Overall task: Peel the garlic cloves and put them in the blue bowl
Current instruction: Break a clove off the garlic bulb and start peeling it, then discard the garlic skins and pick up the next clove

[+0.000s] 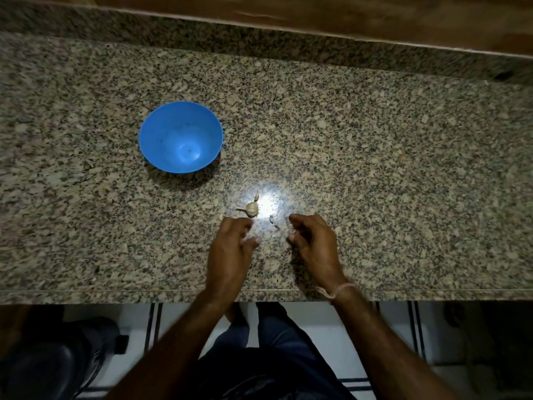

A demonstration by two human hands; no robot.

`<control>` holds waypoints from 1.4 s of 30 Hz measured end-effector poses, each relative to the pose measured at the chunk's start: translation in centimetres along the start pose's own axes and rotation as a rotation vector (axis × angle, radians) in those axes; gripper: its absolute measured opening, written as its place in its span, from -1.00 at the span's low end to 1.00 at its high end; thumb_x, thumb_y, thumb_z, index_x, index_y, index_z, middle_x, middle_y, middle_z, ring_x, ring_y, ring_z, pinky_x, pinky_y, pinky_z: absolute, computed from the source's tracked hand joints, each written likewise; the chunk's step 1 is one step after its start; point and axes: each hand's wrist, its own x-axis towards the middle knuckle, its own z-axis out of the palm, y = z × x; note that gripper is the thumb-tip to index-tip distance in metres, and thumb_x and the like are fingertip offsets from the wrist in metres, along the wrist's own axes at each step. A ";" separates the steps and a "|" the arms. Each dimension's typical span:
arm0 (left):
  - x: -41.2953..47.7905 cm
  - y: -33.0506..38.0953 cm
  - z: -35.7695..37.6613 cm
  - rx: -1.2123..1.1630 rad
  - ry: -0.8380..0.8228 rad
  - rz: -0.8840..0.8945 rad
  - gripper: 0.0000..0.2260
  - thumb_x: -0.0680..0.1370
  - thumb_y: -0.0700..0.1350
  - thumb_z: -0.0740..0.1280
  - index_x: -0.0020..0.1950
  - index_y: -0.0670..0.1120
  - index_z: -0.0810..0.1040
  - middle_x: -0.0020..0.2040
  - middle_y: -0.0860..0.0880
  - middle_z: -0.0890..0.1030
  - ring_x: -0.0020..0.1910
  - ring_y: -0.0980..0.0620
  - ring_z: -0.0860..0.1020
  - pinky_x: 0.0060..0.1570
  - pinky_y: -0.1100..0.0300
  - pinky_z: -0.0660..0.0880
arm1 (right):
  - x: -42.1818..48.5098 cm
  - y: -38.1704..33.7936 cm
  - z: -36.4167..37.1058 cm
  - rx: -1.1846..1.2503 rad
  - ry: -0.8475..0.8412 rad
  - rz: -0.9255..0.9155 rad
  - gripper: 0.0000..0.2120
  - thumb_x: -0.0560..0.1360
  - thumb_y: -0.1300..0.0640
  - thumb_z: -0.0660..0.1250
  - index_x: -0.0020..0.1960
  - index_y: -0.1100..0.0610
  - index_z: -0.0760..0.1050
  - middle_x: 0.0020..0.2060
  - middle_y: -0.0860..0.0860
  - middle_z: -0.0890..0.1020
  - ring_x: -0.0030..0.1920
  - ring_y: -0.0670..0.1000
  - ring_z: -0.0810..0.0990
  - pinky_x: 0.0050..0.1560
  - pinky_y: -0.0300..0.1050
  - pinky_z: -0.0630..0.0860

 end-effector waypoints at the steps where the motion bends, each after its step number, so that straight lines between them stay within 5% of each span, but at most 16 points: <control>1: 0.5 0.4 0.8 0.022 -0.029 0.039 -0.73 0.58 -0.17 0.46 0.28 -0.08 0.60 0.17 -0.02 0.54 0.08 -0.01 0.59 -0.01 0.04 0.60 | -0.2 0.0 0.1 -0.013 0.000 -0.012 -0.63 0.54 0.44 0.43 0.32 0.22 0.61 0.13 0.05 0.59 0.07 -0.25 0.61 0.05 -0.47 0.52; 5: 2.3 2.0 2.9 0.251 -0.052 0.169 -0.67 0.53 -0.17 0.51 0.28 -0.05 0.60 0.15 -0.01 0.53 0.11 -0.05 0.54 -0.17 0.04 0.54 | -0.3 0.0 1.0 -0.111 0.008 -0.066 -0.61 0.50 0.26 0.55 0.31 0.16 0.61 0.09 0.00 0.58 0.07 -0.05 0.62 0.13 -0.21 0.60; 9: 2.7 1.6 2.8 0.410 0.044 0.116 -0.65 0.45 -0.13 0.58 0.20 0.00 0.63 0.14 -0.02 0.55 0.11 -0.10 0.50 -0.20 0.04 0.49 | 0.5 -0.2 2.1 -0.260 0.033 -0.179 -0.74 0.54 0.00 0.49 0.17 0.08 0.63 0.00 -0.04 0.54 0.03 0.03 0.54 -0.04 -0.07 0.49; 12: 2.5 1.8 2.9 0.479 0.077 0.103 -0.64 0.43 -0.12 0.60 0.19 0.00 0.64 0.13 -0.05 0.55 0.09 -0.12 0.49 -0.19 0.04 0.46 | 0.8 0.0 1.9 -0.277 0.034 -0.276 -0.93 0.60 0.07 0.42 0.03 0.06 0.63 -0.05 -0.07 0.51 -0.01 0.00 0.51 -0.10 -0.02 0.48; 18: 2.4 3.3 4.8 0.483 0.071 0.050 -0.69 0.49 -0.10 0.55 0.22 0.00 0.66 0.10 0.00 0.60 0.10 -0.08 0.48 -0.08 -0.01 0.50 | 1.9 1.6 -0.3 -0.224 -0.039 -0.315 -0.88 0.62 0.15 0.37 -0.09 0.09 0.57 -0.14 -0.03 0.50 -0.12 0.01 0.51 -0.16 0.07 0.50; 25: 2.2 4.6 6.2 0.330 0.130 -0.043 -0.91 0.54 -0.25 0.46 -0.02 -0.08 0.62 -0.12 -0.03 0.58 -0.08 -0.08 0.54 -0.23 0.01 0.51 | 2.5 3.3 -3.7 -0.060 -0.111 -0.233 -0.88 0.59 0.21 0.44 -0.13 0.08 0.62 -0.17 -0.05 0.60 -0.11 -0.09 0.57 -0.06 -0.01 0.53; 32: 1.0 4.6 6.7 0.241 0.163 -0.150 -0.84 0.56 -0.29 0.39 -0.15 -0.06 0.53 -0.13 -0.01 0.52 -0.18 -0.02 0.48 -0.26 0.10 0.37 | 3.6 2.2 -3.6 0.115 -0.200 -0.014 -0.91 0.55 0.21 0.48 -0.13 0.09 0.65 -0.23 -0.02 0.71 -0.17 -0.03 0.69 -0.10 -0.08 0.64; 37: -1.9 5.1 4.3 -0.074 0.321 -0.320 -0.78 0.61 -0.23 0.34 -0.18 0.03 0.52 -0.25 0.08 0.60 -0.26 0.14 0.56 -0.30 0.20 0.47 | 3.3 0.0 -0.7 0.462 -0.372 0.244 -0.92 0.57 0.30 0.46 -0.05 0.33 0.63 -0.19 0.36 0.67 -0.23 0.15 0.63 -0.11 0.11 0.64; 42: -4.6 2.4 -0.2 -0.274 0.514 -0.482 -0.85 0.59 -0.23 0.41 -0.13 -0.02 0.61 -0.25 0.10 0.64 -0.26 0.21 0.57 -0.26 0.31 0.48 | 0.4 -4.7 4.1 0.542 -0.523 0.302 -0.94 0.57 0.29 0.46 -0.07 0.28 0.63 -0.29 0.25 0.63 -0.22 0.15 0.62 -0.08 0.13 0.62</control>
